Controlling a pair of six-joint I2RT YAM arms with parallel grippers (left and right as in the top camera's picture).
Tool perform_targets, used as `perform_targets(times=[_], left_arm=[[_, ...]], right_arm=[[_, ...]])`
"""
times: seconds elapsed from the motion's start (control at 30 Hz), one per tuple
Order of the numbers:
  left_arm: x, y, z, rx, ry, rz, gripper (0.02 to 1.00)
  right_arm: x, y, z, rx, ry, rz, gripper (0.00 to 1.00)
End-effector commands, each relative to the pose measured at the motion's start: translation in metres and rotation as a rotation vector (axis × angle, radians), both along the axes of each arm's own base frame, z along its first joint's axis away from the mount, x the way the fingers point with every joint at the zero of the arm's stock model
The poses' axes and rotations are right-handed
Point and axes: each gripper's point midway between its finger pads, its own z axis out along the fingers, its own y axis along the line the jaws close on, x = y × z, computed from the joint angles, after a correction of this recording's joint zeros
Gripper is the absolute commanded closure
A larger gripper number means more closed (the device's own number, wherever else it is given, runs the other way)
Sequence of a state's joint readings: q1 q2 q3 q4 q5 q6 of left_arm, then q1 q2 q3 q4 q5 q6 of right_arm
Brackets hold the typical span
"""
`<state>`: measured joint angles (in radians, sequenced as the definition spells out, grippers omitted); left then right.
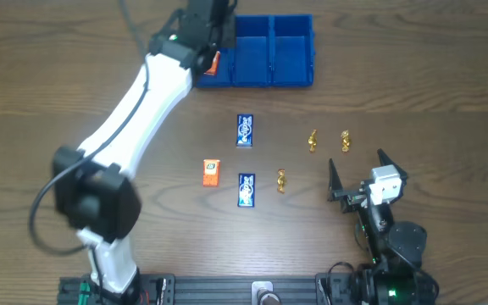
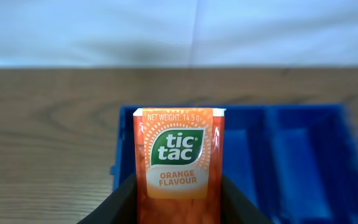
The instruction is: Sort Candies Into Trays
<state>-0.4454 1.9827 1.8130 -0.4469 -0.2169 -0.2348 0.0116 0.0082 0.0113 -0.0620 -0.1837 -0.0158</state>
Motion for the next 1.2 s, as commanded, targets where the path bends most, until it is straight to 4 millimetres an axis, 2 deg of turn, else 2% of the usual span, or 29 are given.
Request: perform_targets(times=[0.03, 0.17, 0.27, 0.43, 0.57, 0.63, 0.7, 0.73, 0.8, 0.83, 0.87, 0.97, 1.03, 1.1, 1.17, 1.2], left_arm=[[0.019, 0.013, -0.064, 0.058, 0.109, 0.027, 0.801], [0.021, 0.020, -0.077, 0.049, 0.139, 0.029, 0.803], [0.024, 0.027, -0.079, 0.030, 0.147, 0.043, 0.803], [0.025, 0.028, -0.080, 0.006, 0.158, 0.030, 0.807], [0.025, 0.028, -0.080, 0.005, 0.158, 0.029, 0.752], [0.025, 0.028, -0.080, 0.005, 0.158, 0.029, 0.680], [0.024, 0.025, -0.080, -0.004, 0.162, 0.019, 0.509], [0.023, 0.023, -0.080, -0.011, 0.164, 0.011, 0.378], [0.016, 0.017, -0.068, -0.032, 0.163, 0.002, 0.240], [0.010, 0.014, -0.058, -0.032, 0.160, -0.009, 0.143], [0.001, 0.010, -0.048, -0.033, 0.153, -0.020, 0.106], [-0.035, 0.003, -0.023, -0.040, 0.130, -0.034, 0.073], [-0.079, 0.003, -0.016, -0.057, 0.119, -0.018, 0.064], [-0.115, 0.000, -0.026, -0.083, 0.135, -0.028, 0.060], [-0.162, -0.002, -0.059, -0.093, 0.188, -0.035, 0.053], [-0.179, 0.000, -0.077, -0.085, 0.216, -0.026, 0.027]], right_arm=[[0.000, 0.001, -0.001, -0.015, -0.003, 0.002, 0.003], [0.000, 0.000, -0.001, -0.015, -0.003, 0.002, 0.003], [0.000, 0.001, -0.001, -0.015, -0.003, 0.002, 0.003], [0.000, 0.001, -0.001, -0.015, -0.003, 0.002, 0.003], [0.000, 0.001, -0.001, -0.015, -0.003, 0.002, 0.003], [0.000, 0.001, -0.001, -0.015, -0.003, 0.002, 0.003], [0.000, 0.001, -0.001, -0.015, -0.003, 0.002, 0.003], [0.000, 0.001, -0.001, -0.015, -0.003, 0.002, 0.003], [0.000, 0.001, -0.001, -0.015, -0.003, 0.002, 0.003], [0.000, 0.001, -0.001, -0.015, -0.003, 0.002, 0.003], [0.000, 0.001, -0.001, -0.015, -0.003, 0.002, 0.003], [0.000, 0.001, -0.001, -0.015, -0.003, 0.002, 0.003], [0.000, 0.001, -0.001, -0.015, -0.003, 0.002, 0.003], [0.000, 0.001, -0.001, -0.015, -0.003, 0.002, 0.003], [0.000, 0.000, -0.001, -0.015, -0.003, 0.002, 0.003], [0.000, 0.000, -0.001, -0.015, -0.003, 0.002, 0.003]])
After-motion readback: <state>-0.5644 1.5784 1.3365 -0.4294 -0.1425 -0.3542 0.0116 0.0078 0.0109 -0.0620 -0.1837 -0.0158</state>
